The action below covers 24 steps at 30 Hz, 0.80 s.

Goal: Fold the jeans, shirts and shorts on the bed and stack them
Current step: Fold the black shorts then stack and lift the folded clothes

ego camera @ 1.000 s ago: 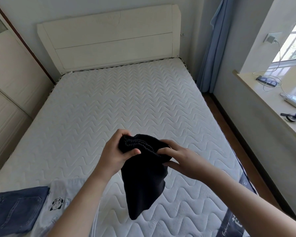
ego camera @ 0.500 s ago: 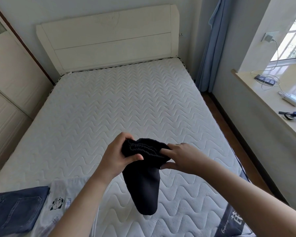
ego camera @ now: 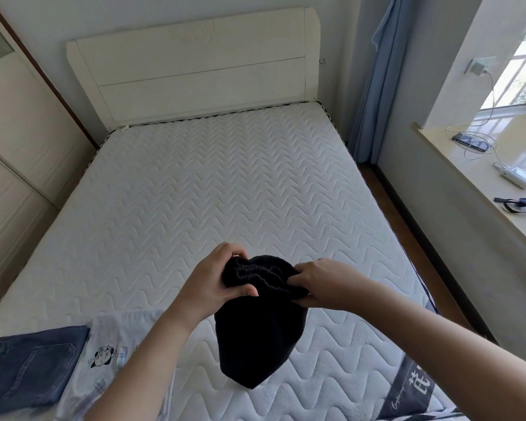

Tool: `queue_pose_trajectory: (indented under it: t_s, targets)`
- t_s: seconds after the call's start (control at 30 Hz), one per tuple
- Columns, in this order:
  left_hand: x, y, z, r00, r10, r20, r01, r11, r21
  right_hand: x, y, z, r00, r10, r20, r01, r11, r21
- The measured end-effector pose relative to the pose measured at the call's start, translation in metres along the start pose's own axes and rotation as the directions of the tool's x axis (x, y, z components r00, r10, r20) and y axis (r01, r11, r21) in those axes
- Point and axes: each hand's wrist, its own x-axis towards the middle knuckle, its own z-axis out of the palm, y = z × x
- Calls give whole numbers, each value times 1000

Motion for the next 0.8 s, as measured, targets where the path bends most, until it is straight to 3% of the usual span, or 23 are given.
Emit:
queue_pose_trajectory:
  t_s: [0.2,0.33,0.5,0.6,0.73,0.8]
  targets:
    - [-11,-8,2,996,-84,36,85,996,-5,-1,0,4,999,16,-36,-17,999,-40]
    - [-19,-14,6,995,-94,38,95,995,-9,-8,1,13,986,37,-162,-41,999,-24]
    - [-27,-15,15,990,-139,-21,136,986,-94,-17,7,16,928,68,-366,9,979,204]
    - [-29,-13,17,988,-148,-52,136,974,-179,-23,6,17,902,245,-355,10,812,584]
    - [-26,-6,16,975,-218,-49,200,949,-242,-22,4,15,824,459,-333,65,506,860]
    - [-23,-5,13,971,-235,-37,223,955,-195,-20,7,9,818,494,-296,70,424,903]
